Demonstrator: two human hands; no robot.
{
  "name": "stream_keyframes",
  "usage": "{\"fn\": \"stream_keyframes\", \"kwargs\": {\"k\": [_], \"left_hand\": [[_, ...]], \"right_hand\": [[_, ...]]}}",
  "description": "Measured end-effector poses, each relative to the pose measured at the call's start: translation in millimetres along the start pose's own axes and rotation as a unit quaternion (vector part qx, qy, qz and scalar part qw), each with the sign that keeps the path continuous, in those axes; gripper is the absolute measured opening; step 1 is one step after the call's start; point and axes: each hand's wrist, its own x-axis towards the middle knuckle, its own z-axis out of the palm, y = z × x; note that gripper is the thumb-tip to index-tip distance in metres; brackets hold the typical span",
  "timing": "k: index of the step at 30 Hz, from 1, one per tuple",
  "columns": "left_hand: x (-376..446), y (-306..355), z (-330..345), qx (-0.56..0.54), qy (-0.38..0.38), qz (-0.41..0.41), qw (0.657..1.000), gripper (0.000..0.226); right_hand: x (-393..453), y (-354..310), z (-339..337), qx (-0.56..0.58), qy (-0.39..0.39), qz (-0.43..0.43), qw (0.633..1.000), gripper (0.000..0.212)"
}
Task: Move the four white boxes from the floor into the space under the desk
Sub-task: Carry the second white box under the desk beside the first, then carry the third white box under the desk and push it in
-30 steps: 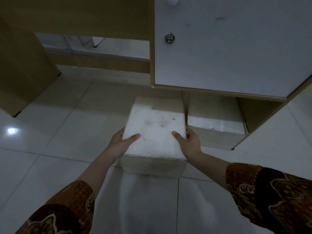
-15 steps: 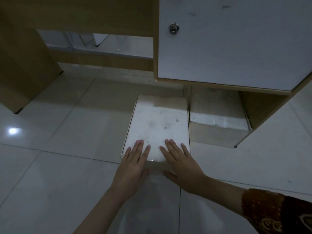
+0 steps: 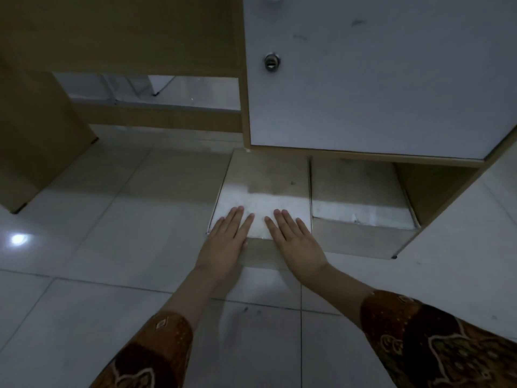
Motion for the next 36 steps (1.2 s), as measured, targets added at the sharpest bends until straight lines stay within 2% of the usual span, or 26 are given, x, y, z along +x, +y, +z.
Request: {"fn": "stream_keyframes", "kwargs": {"k": [6,12,17,19,21,25,29,30,36], "left_hand": [[31,-9,-1,0.023,-0.019,-0.002,1.0,0.059],[50,-7,-5,0.026,-0.049,-0.024,0.998,0.059],[42,15,-23,-0.025,-0.133,-0.099,0.986,0.074],[33,33,-32,-0.049,-0.145,-0.097,0.983,0.075],[21,54,-41,-0.076,-0.123,-0.07,0.987,0.072],[-8,105,-77,-0.147,-0.054,-0.05,0.986,0.064],[-27,144,-122,-0.171,0.014,-0.039,0.984,0.057],[-34,174,-144,-0.17,0.037,-0.024,0.984,0.056],[-37,240,-198,-0.231,0.078,0.01,0.97,0.053]], "right_hand": [[27,15,4,-0.005,0.015,0.013,1.0,0.08],[39,20,4,-0.003,0.012,0.044,0.999,0.088],[22,18,-13,0.01,-0.054,0.047,0.997,0.075],[5,18,-21,0.021,-0.089,0.039,0.995,0.077],[-16,21,-29,0.056,-0.094,0.035,0.993,0.075],[-71,38,-63,0.147,-0.044,0.072,0.986,0.069],[-118,58,-106,0.168,0.017,0.075,0.983,0.066],[-150,71,-128,0.178,0.036,0.087,0.979,0.065],[-222,113,-187,0.253,0.082,0.168,0.949,0.065]]}}
